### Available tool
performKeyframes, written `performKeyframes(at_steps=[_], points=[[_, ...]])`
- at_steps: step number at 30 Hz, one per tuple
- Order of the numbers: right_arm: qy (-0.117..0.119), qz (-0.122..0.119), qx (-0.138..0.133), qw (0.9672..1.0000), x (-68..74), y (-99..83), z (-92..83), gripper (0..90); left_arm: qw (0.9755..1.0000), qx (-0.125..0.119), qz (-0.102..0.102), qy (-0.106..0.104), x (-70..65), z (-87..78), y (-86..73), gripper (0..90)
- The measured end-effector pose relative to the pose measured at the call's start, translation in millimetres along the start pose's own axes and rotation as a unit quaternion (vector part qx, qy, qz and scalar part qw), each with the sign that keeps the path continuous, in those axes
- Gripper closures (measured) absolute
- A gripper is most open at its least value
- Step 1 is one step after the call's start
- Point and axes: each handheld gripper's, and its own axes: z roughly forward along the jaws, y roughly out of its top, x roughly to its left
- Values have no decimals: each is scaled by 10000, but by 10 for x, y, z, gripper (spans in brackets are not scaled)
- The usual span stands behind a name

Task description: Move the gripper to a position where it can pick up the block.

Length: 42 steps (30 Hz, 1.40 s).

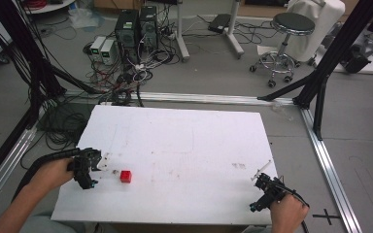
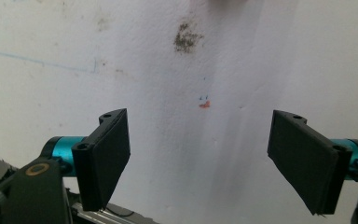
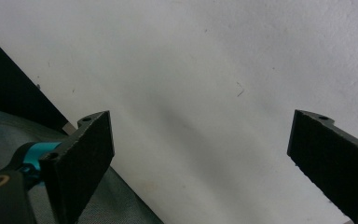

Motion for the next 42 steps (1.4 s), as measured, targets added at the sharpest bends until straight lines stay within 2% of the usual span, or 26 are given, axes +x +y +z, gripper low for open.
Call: performKeyframes(at_steps=[1,4,7,8,17,24,35,42], points=[[0,0,0,10000,0,0,0,63,10000,0,0,0,0,0,0,213],[0,-1,0,10000,-2,1,1,63,9998,5,181,-86,44,-6,75,213],[2,1,-10,10000,-1,2,2,63,9996,31,241,-106,60,1,117,213],[-2,1,0,10000,-1,4,2,63,9993,87,334,-165,78,7,155,213],[17,-4,4,10000,4,16,6,63,9983,137,523,-234,109,61,295,213],[11,-10,-8,10000,-3,11,0,63,9961,176,820,-266,114,133,419,213],[27,-47,-26,10000,-8,17,3,63,9946,199,961,-334,79,232,600,213],[36,-35,-24,10000,-9,19,4,63,9932,241,1039,-457,44,324,714,214]])
